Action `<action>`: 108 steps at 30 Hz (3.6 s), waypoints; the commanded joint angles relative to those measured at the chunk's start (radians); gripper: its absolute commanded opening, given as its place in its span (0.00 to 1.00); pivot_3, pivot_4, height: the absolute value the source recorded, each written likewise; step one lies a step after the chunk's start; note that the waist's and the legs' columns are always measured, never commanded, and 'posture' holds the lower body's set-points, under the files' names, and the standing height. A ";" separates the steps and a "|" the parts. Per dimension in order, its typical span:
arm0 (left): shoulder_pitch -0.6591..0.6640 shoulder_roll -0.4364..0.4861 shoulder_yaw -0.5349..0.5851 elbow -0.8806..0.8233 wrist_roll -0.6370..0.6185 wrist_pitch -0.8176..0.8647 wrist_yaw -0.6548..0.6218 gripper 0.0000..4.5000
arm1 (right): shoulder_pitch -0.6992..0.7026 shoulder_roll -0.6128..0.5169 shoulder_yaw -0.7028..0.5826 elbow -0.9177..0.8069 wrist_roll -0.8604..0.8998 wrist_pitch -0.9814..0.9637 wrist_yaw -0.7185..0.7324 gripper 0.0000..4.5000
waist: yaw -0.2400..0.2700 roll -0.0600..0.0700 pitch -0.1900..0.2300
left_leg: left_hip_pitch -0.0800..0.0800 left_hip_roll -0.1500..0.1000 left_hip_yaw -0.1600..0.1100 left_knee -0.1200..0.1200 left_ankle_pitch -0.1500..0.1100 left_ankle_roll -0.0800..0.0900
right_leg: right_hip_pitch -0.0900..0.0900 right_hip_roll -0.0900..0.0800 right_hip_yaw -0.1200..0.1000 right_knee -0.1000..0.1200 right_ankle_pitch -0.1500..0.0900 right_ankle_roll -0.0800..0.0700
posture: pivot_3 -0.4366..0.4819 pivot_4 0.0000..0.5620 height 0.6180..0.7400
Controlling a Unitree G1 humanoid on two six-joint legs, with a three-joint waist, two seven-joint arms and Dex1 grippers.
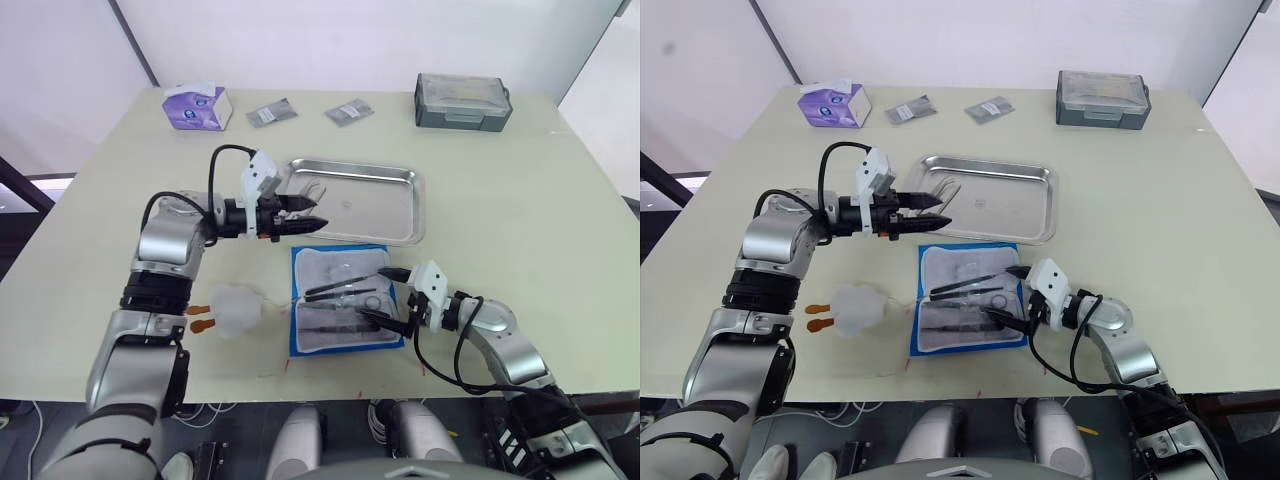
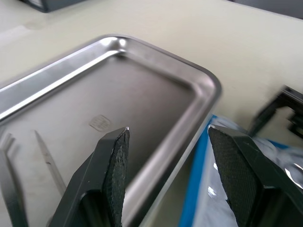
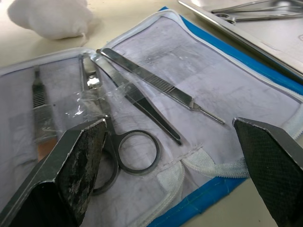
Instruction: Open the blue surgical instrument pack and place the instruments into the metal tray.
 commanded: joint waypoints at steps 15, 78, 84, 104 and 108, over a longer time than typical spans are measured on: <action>0.107 0.041 -0.151 0.018 0.089 -0.212 -0.177 0.62 | -0.012 -0.048 0.043 0.107 -0.006 0.004 0.127 1.00 | 0.012 0.006 0.004 | -0.001 -0.001 0.001 0.000 0.000 0.000 | 0.000 0.000 0.001 -0.001 0.000 0.000 | 0.48 0.27 0.98; 0.068 0.086 -0.179 0.094 0.160 -0.366 -0.308 0.01 | -0.071 -0.051 0.069 0.148 -0.024 0.079 0.141 1.00 | -0.005 0.010 0.003 | 0.001 0.000 0.000 0.001 0.000 0.000 | 0.001 0.001 0.001 0.000 0.000 -0.001 | 0.48 0.27 0.98; 0.063 0.115 -0.168 0.057 0.143 -0.326 -0.322 0.01 | -0.076 -0.050 0.075 0.148 -0.029 0.101 0.132 1.00 | -0.006 0.010 0.003 | 0.001 0.000 0.000 0.001 0.000 0.000 | 0.001 0.002 0.000 0.001 0.000 -0.001 | 0.48 0.27 0.98; 0.064 0.314 -0.216 -0.021 0.038 -0.215 -0.347 0.01 | -0.079 -0.050 0.082 0.138 -0.028 0.129 0.116 1.00 | -0.010 0.010 0.003 | 0.001 0.001 0.000 0.001 0.000 0.000 | 0.000 0.002 0.001 0.002 0.000 -0.001 | 0.48 0.27 0.98; 0.071 0.379 -0.239 -0.026 -0.004 -0.217 -0.347 0.01 | -0.078 -0.049 0.083 0.138 -0.025 0.128 0.116 1.00 | -0.010 0.009 0.004 | 0.001 0.001 0.000 0.001 0.000 0.000 | 0.000 0.002 0.001 0.002 0.000 -0.001 | 0.48 0.27 0.98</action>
